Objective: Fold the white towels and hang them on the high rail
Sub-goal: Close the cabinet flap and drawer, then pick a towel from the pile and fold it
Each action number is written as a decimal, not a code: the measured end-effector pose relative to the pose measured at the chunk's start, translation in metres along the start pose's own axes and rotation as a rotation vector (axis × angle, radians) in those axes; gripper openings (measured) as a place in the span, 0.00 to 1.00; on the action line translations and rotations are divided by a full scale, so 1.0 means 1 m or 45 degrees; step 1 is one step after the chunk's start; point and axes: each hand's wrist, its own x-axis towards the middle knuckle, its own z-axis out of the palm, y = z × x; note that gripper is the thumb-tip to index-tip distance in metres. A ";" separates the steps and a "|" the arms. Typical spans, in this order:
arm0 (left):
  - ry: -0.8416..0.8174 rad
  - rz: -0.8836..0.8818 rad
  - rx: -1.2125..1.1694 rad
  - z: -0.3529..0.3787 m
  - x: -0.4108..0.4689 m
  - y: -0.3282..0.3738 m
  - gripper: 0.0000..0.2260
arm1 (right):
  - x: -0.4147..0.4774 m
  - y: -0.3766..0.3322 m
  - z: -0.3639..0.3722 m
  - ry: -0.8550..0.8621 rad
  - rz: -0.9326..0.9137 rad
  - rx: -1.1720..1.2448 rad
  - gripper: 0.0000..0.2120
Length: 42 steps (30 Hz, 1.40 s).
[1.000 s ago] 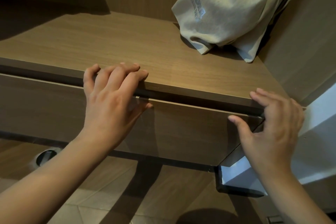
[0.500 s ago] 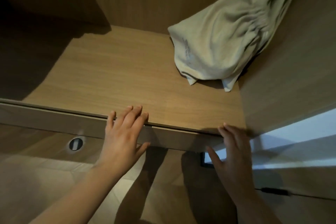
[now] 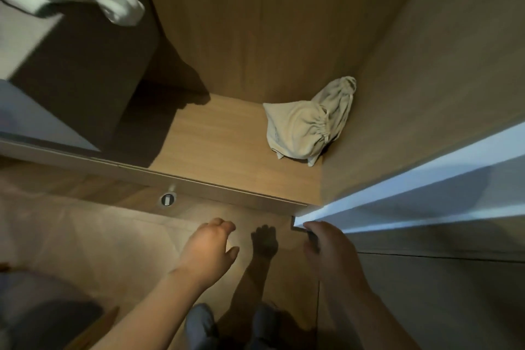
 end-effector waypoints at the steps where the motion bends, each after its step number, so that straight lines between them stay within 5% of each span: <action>1: 0.005 -0.016 -0.025 -0.012 -0.017 0.009 0.20 | -0.011 -0.011 -0.014 0.000 -0.028 -0.019 0.15; 18: 0.552 -0.394 -0.180 -0.155 -0.205 0.092 0.18 | -0.067 -0.132 -0.189 -0.033 -0.677 -0.159 0.18; 31: 0.967 -0.516 -0.099 -0.276 -0.295 0.040 0.21 | -0.088 -0.316 -0.216 0.147 -1.139 -0.090 0.19; 42: 1.207 -0.400 -0.092 -0.356 -0.308 -0.032 0.20 | -0.073 -0.418 -0.231 0.329 -1.172 0.046 0.20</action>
